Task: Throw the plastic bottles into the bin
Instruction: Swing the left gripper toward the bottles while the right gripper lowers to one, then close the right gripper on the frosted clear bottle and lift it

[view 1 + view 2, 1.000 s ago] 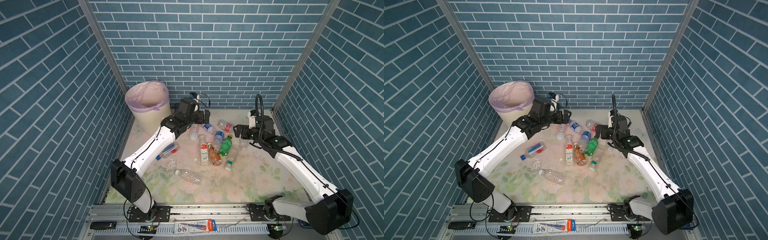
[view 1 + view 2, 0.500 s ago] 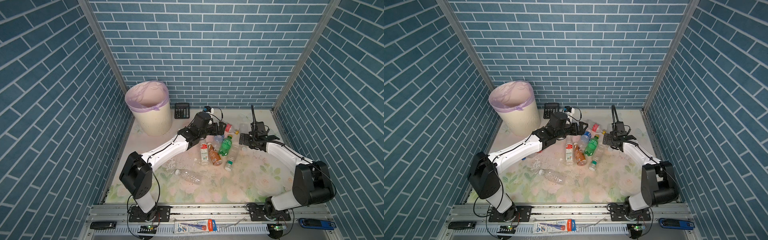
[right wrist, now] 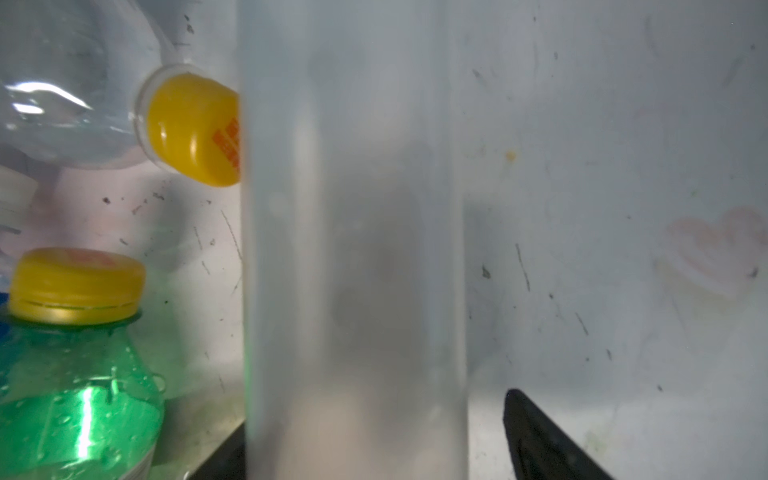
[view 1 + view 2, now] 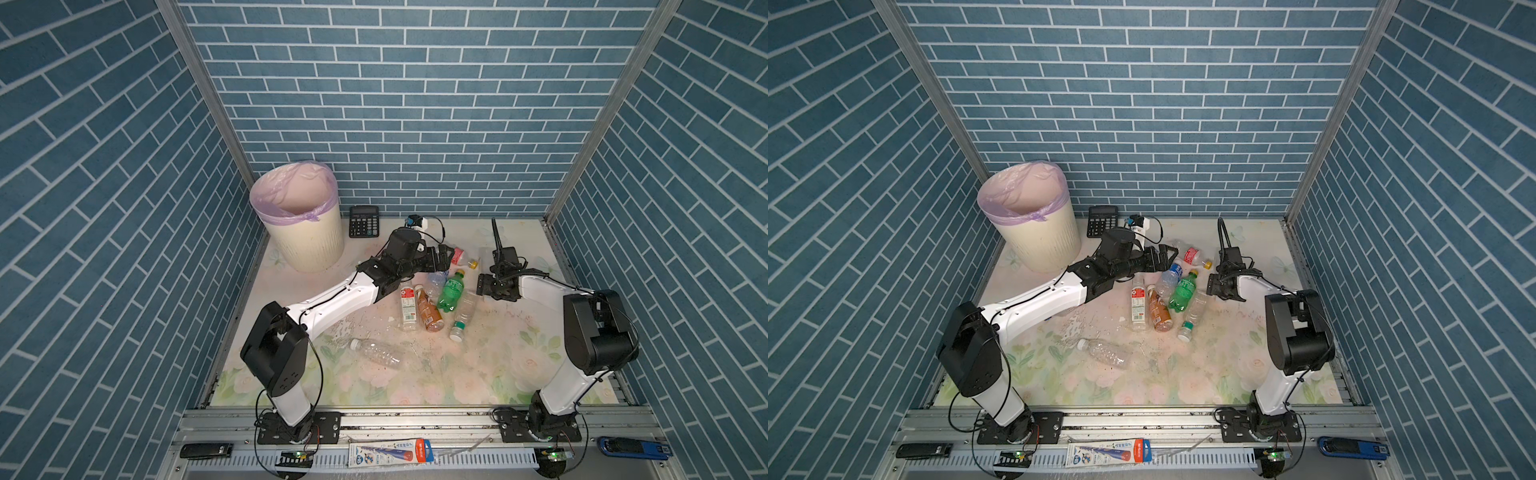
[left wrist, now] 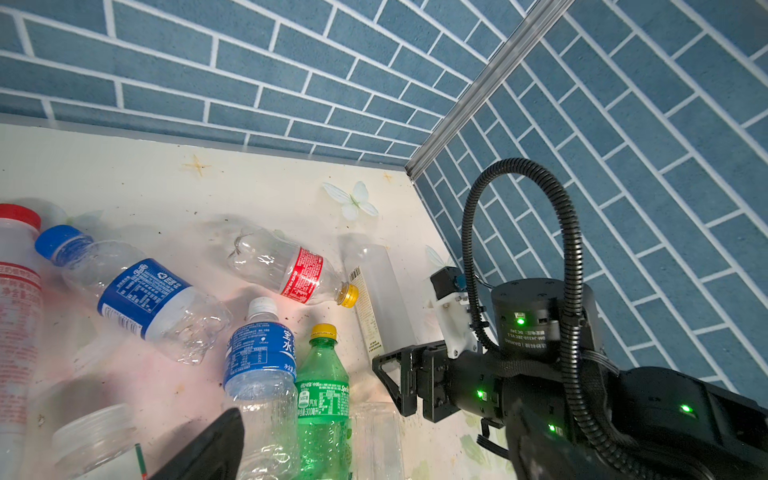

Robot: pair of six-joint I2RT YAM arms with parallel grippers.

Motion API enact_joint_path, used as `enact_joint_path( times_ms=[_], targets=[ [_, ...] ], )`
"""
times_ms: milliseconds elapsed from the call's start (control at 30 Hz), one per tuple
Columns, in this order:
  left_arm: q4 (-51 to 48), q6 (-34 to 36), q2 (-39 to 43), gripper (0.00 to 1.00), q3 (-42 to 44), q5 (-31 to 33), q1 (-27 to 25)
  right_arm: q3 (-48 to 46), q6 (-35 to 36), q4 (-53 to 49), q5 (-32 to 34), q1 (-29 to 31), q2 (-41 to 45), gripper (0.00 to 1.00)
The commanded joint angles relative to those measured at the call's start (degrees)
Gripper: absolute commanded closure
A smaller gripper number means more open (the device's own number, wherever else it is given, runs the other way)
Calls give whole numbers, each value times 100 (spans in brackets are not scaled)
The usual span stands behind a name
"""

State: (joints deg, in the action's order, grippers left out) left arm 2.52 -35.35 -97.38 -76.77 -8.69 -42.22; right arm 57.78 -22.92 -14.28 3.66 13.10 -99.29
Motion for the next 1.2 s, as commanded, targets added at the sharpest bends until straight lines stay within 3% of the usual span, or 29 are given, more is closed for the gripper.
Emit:
enact_joint_path(
  times_ms=[0, 167, 333, 600, 833, 1167],
  targets=[
    [187, -150, -136, 1, 84, -190, -33, 271, 14, 112, 48, -22, -90, 26],
    [171, -217, -258, 1, 3, -227, -38, 219, 69, 133, 72, -36, -11, 46],
    [101, -398, -491, 1, -260, -366, -24, 5, 53, 146, 92, -62, 388, 52],
    [175, -804, -873, 1, -849, -645, 76, -121, 68, -247, -137, -62, 1394, 56],
    [224, -1288, -1328, 1, -1634, -1080, 354, -334, -167, -238, -814, 19, 2392, 57],
    [341, -1403, -1845, 1, -2308, -1507, 381, -330, -237, 30, -1157, 943, 2910, 57]
  ],
)
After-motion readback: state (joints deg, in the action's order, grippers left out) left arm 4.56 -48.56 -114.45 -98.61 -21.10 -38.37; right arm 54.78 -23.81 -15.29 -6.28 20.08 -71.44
